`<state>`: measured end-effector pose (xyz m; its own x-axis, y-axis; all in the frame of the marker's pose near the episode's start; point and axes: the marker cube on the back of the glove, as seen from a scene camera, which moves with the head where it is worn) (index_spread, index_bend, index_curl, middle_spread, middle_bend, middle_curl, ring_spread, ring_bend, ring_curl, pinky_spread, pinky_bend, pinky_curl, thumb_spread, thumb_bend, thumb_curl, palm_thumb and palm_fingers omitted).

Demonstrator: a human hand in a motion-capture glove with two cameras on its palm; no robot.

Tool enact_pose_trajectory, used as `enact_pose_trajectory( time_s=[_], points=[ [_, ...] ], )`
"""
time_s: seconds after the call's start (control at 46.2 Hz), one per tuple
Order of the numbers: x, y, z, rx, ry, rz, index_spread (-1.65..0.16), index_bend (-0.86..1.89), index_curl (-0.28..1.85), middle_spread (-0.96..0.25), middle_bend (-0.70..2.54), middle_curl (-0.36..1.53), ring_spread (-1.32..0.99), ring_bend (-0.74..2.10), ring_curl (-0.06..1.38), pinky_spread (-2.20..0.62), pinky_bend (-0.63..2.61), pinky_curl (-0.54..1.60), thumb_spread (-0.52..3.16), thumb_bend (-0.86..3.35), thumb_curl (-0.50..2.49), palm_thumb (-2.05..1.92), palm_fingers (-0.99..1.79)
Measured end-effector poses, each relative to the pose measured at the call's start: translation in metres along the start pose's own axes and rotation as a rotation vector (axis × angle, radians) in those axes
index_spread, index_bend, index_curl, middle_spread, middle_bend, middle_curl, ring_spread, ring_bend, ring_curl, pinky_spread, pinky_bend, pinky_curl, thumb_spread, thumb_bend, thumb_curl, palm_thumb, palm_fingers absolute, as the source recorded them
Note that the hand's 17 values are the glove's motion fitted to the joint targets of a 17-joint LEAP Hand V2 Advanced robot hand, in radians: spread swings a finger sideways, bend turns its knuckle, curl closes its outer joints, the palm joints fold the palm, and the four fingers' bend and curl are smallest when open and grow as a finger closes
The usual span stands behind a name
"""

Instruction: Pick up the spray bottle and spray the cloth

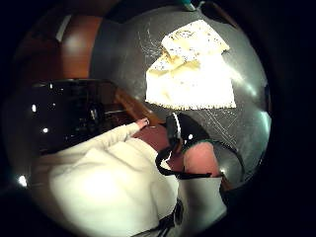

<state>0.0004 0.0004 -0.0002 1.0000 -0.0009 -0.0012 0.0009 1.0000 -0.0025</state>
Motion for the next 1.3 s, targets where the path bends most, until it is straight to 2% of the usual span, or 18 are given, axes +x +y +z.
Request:
enact_pose_trajectory(
  time_s=[0.195,0.52,0.975,1.3],
  points=[
    [-0.003,-0.001,0.004,-0.018,0.002,-0.006,-0.31,0.27,0.20,-0.04,0.19,0.13,0.02,0.21,0.11,0.17,0.36,0.18,0.73,0.30,0.20,0.62,0.38],
    [-0.001,0.007,0.003,0.042,-0.018,0.018,-0.36,0.20,0.28,-0.03,0.18,0.20,0.03,0.21,0.17,0.21,0.33,0.24,0.93,0.17,0.29,0.68,0.39],
    [0.046,0.057,-0.006,0.428,-0.120,0.125,-0.37,0.15,0.30,-0.04,0.18,0.25,0.01,0.27,0.24,0.20,0.34,0.30,0.99,0.03,0.36,0.76,0.41],
    [0.095,0.104,-0.014,0.619,-0.126,0.227,-0.35,0.13,0.28,-0.05,0.21,0.30,-0.03,0.34,0.28,0.15,0.34,0.32,0.99,-0.02,0.40,0.79,0.54]
  ],
)
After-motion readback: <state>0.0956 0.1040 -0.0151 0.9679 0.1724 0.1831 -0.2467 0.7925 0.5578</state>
